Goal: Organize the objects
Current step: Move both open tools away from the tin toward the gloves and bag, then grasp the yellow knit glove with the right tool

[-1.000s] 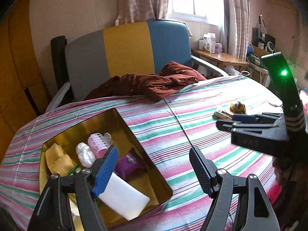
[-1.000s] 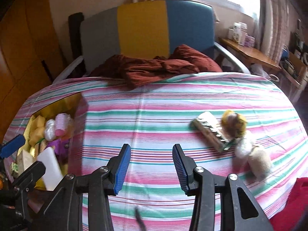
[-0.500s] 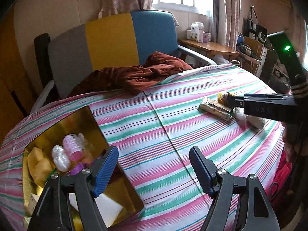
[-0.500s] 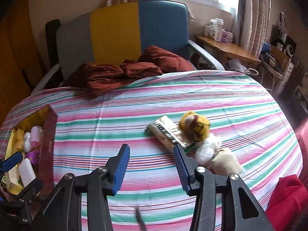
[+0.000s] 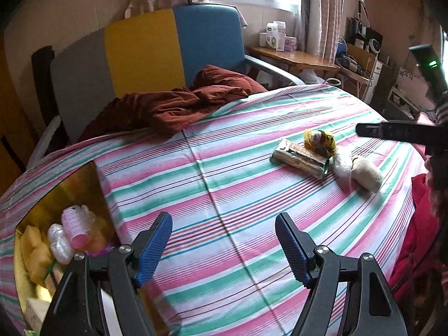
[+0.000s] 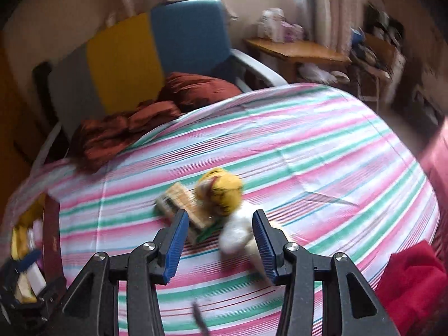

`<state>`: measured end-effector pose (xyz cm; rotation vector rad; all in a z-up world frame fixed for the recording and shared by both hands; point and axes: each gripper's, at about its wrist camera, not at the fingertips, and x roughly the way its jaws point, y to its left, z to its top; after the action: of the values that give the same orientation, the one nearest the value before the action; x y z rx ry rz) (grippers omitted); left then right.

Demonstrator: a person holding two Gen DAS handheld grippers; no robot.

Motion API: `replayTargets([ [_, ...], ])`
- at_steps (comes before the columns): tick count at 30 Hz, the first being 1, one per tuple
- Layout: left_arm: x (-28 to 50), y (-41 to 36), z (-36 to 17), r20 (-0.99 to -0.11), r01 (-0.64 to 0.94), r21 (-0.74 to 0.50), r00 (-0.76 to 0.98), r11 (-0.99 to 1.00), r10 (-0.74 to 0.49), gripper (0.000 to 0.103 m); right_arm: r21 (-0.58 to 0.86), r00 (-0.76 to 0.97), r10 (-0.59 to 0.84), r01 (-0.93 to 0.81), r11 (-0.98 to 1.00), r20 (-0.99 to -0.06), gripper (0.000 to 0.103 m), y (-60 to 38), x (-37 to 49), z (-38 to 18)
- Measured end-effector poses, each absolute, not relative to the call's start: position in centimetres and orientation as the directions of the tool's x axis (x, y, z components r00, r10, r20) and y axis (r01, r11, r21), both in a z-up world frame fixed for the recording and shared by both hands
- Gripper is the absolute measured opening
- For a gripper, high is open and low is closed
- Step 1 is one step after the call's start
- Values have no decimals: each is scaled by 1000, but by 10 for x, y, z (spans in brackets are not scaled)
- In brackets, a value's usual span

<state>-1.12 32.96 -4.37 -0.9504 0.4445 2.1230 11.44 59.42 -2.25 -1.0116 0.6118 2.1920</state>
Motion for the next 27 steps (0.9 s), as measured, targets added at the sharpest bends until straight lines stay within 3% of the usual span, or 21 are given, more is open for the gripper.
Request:
replayTargets([
  [9, -21, 373, -56, -786, -767, -67, -354, -638, 507, 76, 267, -515, 258, -736, -622, -817, 49, 645, 108, -48],
  [11, -22, 382, -59, -793, -768, -73, -342, -636, 504, 76, 266, -511, 221, -712, -650, -830, 63, 647, 90, -55],
  [13, -22, 391, -63, -799, -772, -70, -336, -631, 499, 76, 256, -507, 188, -680, -687, -841, 69, 647, 72, -62],
  [19, -20, 405, -77, -817, -785, -69, -310, -616, 487, 76, 176, -432, 161, -640, -748, -887, 70, 650, 31, -92],
  [21, -21, 409, -80, -821, -788, -72, -302, -612, 485, 76, 171, -409, 143, -640, -749, -901, 65, 652, 27, -102],
  [22, -21, 411, -82, -823, -789, -71, -299, -610, 483, 76, 162, -398, 144, -641, -750, -906, 47, 653, 27, -105],
  [27, -27, 424, -89, -829, -791, -83, -283, -607, 483, 75, 209, -459, 191, -685, -698, -868, 41, 667, 48, -92],
])
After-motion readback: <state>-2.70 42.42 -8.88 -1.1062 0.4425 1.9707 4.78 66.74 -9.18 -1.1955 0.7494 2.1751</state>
